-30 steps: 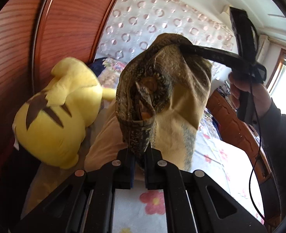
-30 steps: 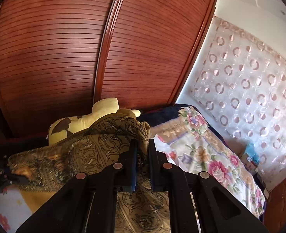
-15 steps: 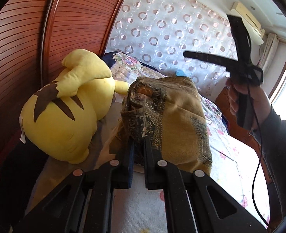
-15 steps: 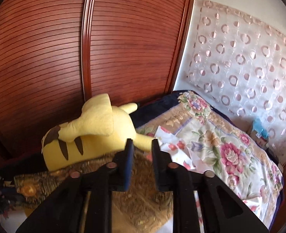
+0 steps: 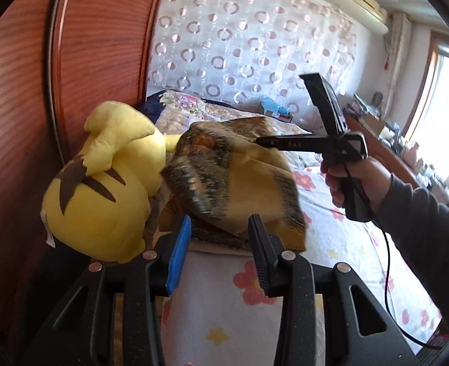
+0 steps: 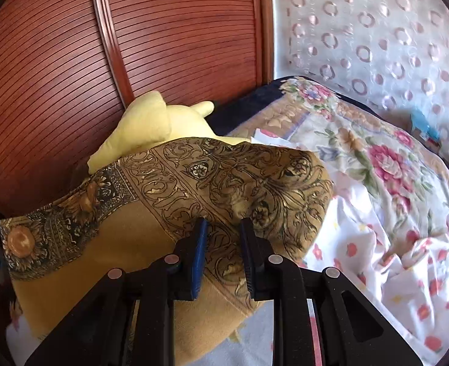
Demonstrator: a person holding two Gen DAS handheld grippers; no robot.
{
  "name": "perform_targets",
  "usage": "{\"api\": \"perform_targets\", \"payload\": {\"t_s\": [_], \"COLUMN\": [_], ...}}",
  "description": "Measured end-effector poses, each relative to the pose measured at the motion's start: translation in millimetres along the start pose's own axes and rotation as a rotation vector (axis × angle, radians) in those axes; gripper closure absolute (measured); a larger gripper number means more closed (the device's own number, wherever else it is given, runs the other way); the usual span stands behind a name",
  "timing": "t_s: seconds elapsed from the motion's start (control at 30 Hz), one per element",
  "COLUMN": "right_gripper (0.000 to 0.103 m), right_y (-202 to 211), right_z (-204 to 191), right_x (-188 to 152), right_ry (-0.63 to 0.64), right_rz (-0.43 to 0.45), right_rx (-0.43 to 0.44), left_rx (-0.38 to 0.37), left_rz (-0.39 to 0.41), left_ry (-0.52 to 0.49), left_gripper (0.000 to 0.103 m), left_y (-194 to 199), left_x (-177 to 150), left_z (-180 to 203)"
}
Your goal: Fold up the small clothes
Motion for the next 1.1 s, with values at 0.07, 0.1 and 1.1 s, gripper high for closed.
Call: {"api": "perform_targets", "payload": {"t_s": [0.07, 0.1, 1.1], "right_gripper": [0.081, 0.081, 0.032], "right_y": [20, 31, 323], "right_z": [-4, -8, -68], "right_x": [-10, -19, -347], "right_ry": [-0.001, -0.011, -0.408], "right_rz": [0.029, 0.039, 0.424], "right_rx": [-0.013, -0.006, -0.350], "left_rx": [-0.001, -0.003, -0.044], "left_rz": [0.008, 0.011, 0.084], "left_ry": [-0.029, -0.036, -0.221], "left_gripper": [0.063, 0.063, 0.063], "left_y": [5, 7, 67], "left_x": [-1, -1, -30], "left_z": [13, 17, 204]}}
Point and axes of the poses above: each gripper's, at about its wrist camera, not at the fingertips, and y roughly against the way its jaws point, z to its right, x to its top, the point moved 7 cm from there along -y, roughly the way its jaws point, and after that the axes turned 12 degrees about -z, right-handed, at the moved point
